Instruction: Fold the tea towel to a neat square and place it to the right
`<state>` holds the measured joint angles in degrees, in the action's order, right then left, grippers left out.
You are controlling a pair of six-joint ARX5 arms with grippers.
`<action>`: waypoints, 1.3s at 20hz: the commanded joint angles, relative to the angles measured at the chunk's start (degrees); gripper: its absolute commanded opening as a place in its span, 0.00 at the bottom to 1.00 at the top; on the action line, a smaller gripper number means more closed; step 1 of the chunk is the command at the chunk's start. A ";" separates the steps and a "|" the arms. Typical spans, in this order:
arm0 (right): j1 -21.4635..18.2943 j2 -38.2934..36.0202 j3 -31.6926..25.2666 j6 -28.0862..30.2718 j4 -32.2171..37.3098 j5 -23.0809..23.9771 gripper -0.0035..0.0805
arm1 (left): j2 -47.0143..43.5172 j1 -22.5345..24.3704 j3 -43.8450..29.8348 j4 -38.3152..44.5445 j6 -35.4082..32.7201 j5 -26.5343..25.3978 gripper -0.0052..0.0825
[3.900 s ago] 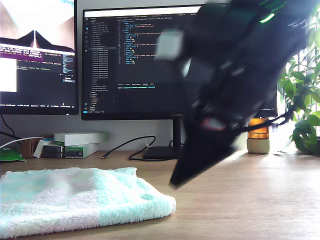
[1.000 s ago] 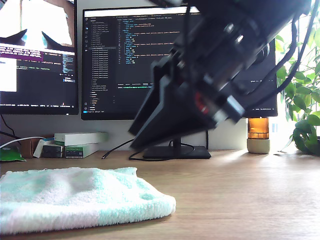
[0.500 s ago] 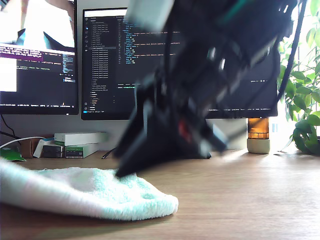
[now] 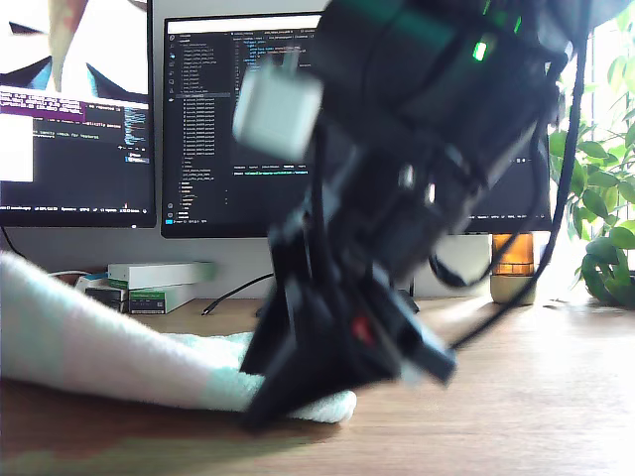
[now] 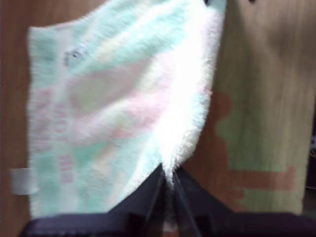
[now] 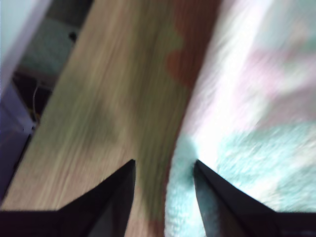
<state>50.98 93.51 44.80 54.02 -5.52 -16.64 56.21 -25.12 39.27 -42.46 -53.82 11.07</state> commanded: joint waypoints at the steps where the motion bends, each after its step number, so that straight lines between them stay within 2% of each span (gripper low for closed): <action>1: -0.22 0.46 -0.46 -0.04 0.57 1.29 0.44 | -1.27 -0.17 0.72 -0.02 0.52 0.48 0.03; 5: -1.75 0.72 -0.46 0.02 0.59 4.02 0.44 | -2.60 -0.17 0.72 -1.51 0.52 0.48 0.03; 7: -2.45 0.72 -0.46 0.24 0.55 4.92 0.38 | -3.41 -0.17 0.72 -1.75 0.55 0.48 0.03; 9: -2.69 0.72 -0.46 0.24 0.50 5.27 0.26 | -3.82 -0.17 0.72 -2.16 0.55 0.50 0.03; 11: -2.67 0.72 -0.44 0.22 0.31 5.27 0.08 | -3.85 -0.15 0.72 -2.78 0.55 0.50 0.03; 12: -2.62 0.72 -0.37 0.13 -0.04 5.27 0.03 | -3.82 -0.17 0.72 -2.99 0.55 0.50 0.03; 15: -2.62 0.72 0.15 -0.22 -3.06 5.44 0.03 | -3.82 -0.17 0.72 -3.45 1.60 0.72 0.03; 18: -2.69 0.70 2.82 -0.24 -11.61 8.04 0.03 | -3.80 -0.17 0.72 -5.14 3.52 3.04 0.03; 24: -2.84 0.70 11.61 -0.46 -26.95 8.35 0.03 | -3.63 -0.17 0.72 -10.49 6.95 9.35 0.03; 26: -3.63 0.70 14.60 -2.29 -32.39 8.28 0.03 | -3.28 -0.17 0.70 -12.33 8.02 11.28 0.03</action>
<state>47.86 93.62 58.89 52.45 -36.51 -8.43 52.60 -25.45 39.75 -54.24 -46.37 21.63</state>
